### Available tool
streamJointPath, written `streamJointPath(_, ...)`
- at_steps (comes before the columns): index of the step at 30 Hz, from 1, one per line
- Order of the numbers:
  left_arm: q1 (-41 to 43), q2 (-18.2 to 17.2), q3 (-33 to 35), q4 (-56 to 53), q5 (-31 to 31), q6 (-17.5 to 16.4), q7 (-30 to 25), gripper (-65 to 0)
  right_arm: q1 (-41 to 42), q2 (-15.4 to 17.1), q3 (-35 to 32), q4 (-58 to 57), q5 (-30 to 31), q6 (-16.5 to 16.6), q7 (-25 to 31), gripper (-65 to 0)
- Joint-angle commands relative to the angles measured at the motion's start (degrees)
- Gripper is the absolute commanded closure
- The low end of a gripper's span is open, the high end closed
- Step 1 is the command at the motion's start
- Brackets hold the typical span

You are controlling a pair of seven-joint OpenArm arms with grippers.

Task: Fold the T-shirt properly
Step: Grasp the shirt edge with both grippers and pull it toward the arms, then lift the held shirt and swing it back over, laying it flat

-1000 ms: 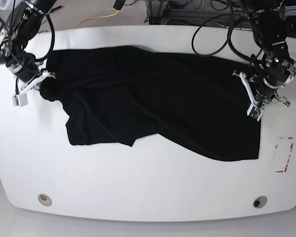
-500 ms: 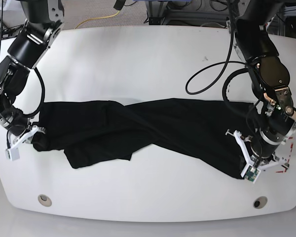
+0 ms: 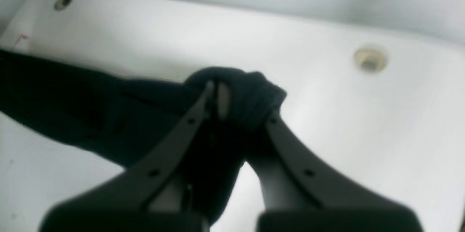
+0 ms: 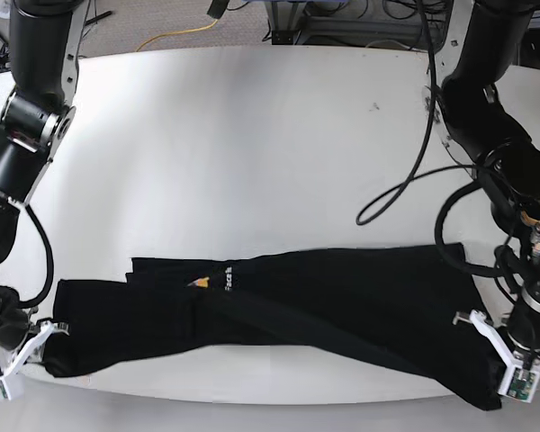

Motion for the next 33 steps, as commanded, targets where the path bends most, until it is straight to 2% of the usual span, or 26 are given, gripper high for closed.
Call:
streamJointPath(1,-3.84,-2.13,-0.13,0.93,-0.36,0.54,-1.57,0.0,4.78,2.38,-1.7,0.86,1.03,-0.01,1.9,0.0)
streamJointPath(8,-14.04,-5.56,-0.13,-0.21,-0.44,0.28,-1.66,0.0,14.98,6.6,-10.67,1.48,1.64,-0.01,1.82,0.0)
streamJointPath(12,-17.73,-7.41,-0.13,-1.44,-0.71,0.1,-1.66,0.0,15.95,8.8,-11.72,4.73,1.64,0.07,1.64,0.0)
streamJointPath(15,-17.99,-7.5,-0.13,-1.62,-0.71,-0.08,-1.49,0.0,14.1,10.11,-11.55,7.54,1.64,0.07,1.47,0.0)
streamJointPath(19,-14.13,-7.41,-0.13,-1.44,-0.8,-0.08,-1.31,0.0,8.12,10.99,-9.79,11.5,1.73,0.07,0.67,0.0)
streamJointPath(28,0.73,-6.44,-0.39,3.13,-0.88,-0.08,-1.31,0.0,-13.86,10.38,2.17,19.59,4.02,1.48,0.32,0.0)
streamJointPath(33,10.58,-5.65,-1.18,4.89,-0.88,-0.16,-1.31,0.0,-26.08,7.48,8.76,25.3,4.72,1.57,0.32,0.0)
